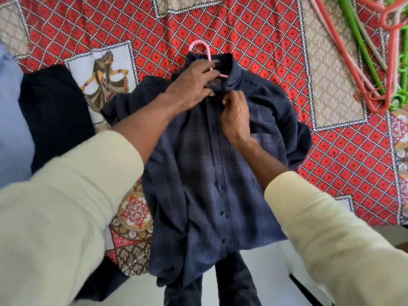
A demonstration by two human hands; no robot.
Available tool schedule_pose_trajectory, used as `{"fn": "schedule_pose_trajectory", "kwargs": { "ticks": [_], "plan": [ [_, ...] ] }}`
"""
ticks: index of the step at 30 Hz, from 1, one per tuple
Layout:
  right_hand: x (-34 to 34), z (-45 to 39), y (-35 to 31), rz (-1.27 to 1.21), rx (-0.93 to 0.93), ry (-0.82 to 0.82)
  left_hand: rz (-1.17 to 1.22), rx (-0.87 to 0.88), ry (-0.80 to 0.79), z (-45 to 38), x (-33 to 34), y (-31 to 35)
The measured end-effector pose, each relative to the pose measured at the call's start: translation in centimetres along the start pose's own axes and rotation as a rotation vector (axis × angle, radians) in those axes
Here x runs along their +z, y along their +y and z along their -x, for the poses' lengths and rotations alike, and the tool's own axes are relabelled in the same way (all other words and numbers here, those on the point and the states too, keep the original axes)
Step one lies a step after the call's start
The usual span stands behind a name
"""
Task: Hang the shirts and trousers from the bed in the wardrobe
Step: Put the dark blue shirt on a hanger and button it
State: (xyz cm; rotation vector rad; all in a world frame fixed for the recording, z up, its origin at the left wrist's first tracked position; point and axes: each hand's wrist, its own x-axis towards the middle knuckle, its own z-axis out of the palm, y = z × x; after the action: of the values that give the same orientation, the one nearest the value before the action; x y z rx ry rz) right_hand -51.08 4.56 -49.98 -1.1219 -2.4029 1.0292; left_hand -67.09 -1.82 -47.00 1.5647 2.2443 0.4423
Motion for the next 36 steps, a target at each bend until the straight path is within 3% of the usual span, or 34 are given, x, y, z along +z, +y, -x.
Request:
{"fn": "schedule_pose_trajectory", "kwargs": {
  "ticks": [3,5,7,10,12,15,18,24,27,29,32,36],
  "plan": [
    [-0.9,2.3,-0.4,-0.060,0.079,0.123,-0.004,-0.160,0.434,3.9,2.2,1.1],
    [-0.9,4.8,-0.3,-0.035,0.074,0.104,0.202,-0.393,0.597,6.3,3.7,3.0],
    [-0.5,7.4,0.0,0.063,0.044,-0.002,0.487,-0.594,0.620,8.2,5.2,5.4],
    [-0.1,9.6,0.4,0.204,0.032,-0.185,0.946,-0.833,0.455,10.6,7.8,8.1],
    [-0.2,9.6,0.3,0.238,0.040,-0.225,1.039,-0.911,0.432,11.9,9.0,8.6],
    [-0.4,9.1,-0.2,0.263,0.054,-0.208,0.968,-0.929,0.425,12.5,9.3,8.8],
    [-0.9,8.8,-0.4,0.209,0.185,-0.165,0.811,-0.895,0.394,12.4,9.3,9.3],
    [-1.7,7.6,-0.4,-0.205,0.482,-0.152,0.796,-0.978,0.381,10.8,9.6,9.1],
    [-2.2,7.3,-0.3,-0.384,0.592,-0.156,0.693,-0.934,0.415,10.3,9.9,9.6],
    [-2.6,6.8,-0.1,-0.525,0.718,-0.145,0.620,-0.898,0.413,9.8,9.9,10.2],
    [-3.3,6.1,0.2,-0.758,0.933,-0.131,0.577,-0.975,0.409,8.6,9.7,10.5],
    [-4.0,5.8,-0.5,-0.817,0.961,-0.176,0.556,-1.048,0.357,7.8,9.6,10.0]
  ]
}}
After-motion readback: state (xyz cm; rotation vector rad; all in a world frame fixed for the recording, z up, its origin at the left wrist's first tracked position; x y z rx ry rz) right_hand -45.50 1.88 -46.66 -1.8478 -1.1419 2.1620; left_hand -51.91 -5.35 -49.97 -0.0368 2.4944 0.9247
